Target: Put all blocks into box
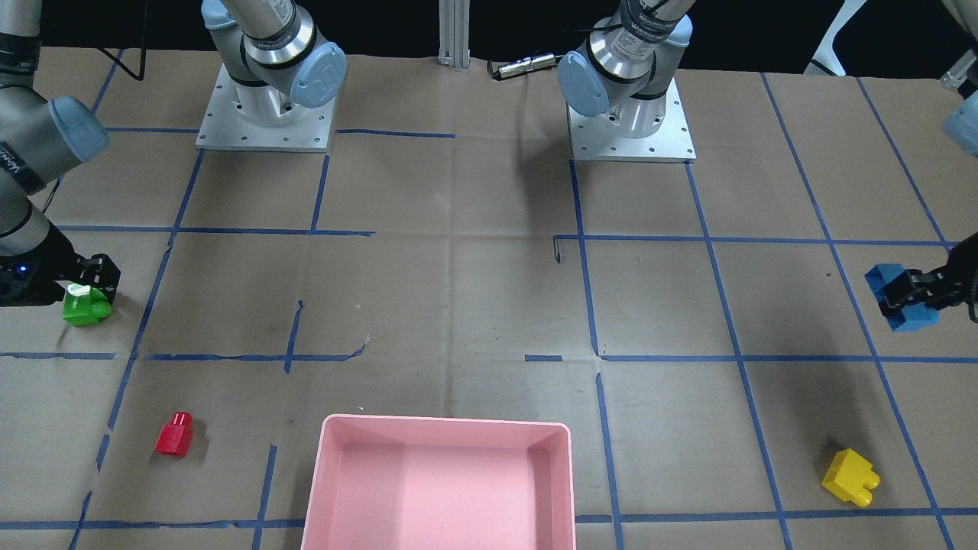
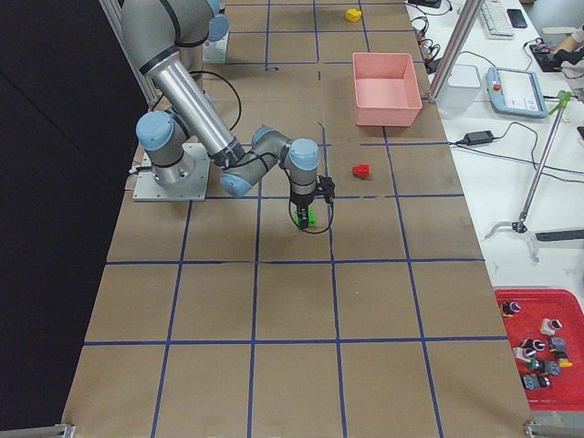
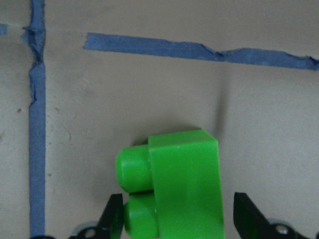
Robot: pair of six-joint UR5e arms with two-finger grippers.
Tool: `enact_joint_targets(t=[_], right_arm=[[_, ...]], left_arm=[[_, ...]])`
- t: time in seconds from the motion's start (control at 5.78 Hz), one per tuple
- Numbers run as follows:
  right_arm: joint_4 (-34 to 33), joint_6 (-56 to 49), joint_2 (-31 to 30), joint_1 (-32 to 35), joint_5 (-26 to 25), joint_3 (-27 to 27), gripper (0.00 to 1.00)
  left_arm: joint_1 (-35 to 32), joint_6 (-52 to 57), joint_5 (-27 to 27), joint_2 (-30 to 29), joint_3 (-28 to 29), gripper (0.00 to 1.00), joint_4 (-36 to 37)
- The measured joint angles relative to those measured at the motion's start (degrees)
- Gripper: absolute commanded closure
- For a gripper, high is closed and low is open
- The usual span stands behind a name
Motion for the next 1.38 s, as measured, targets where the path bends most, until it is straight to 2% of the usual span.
enact_joint_targets(t=[0.17, 0.52, 0.69, 1.04, 1.21, 1.38], right_arm=[[0.06, 0.00, -0.01, 0.02, 0.04, -0.02, 0.22], [0.12, 0.00, -0.01, 0.11, 0.19, -0.19, 0.50], [0.24, 0.00, -0.05, 0.30, 0.30, -0.23, 0.69], [2.35, 0.05, -0.76, 0.78, 0.50, -0.63, 0.92], [4.13, 0.13, -1.77, 0.94, 0.58, -1.63, 0.97], [5.85, 0.16, -3.60, 1.52, 0.64, -3.55, 0.98]], left_arm=[[-2.75, -1.06, -0.02, -1.01, 5.64, 0.74, -3.35], [-10.87, -7.83, -0.78, -4.13, 11.94, 0.74, -4.74], [-15.31, -13.65, -0.96, -5.96, 14.46, 0.75, -4.78], [-21.21, -22.32, -1.03, -9.84, 19.88, 0.76, -4.72], [-24.19, -26.57, -1.04, -12.66, 23.89, 0.76, -4.62], [-27.88, -31.84, -0.98, -16.20, 29.43, 0.76, -4.61]])
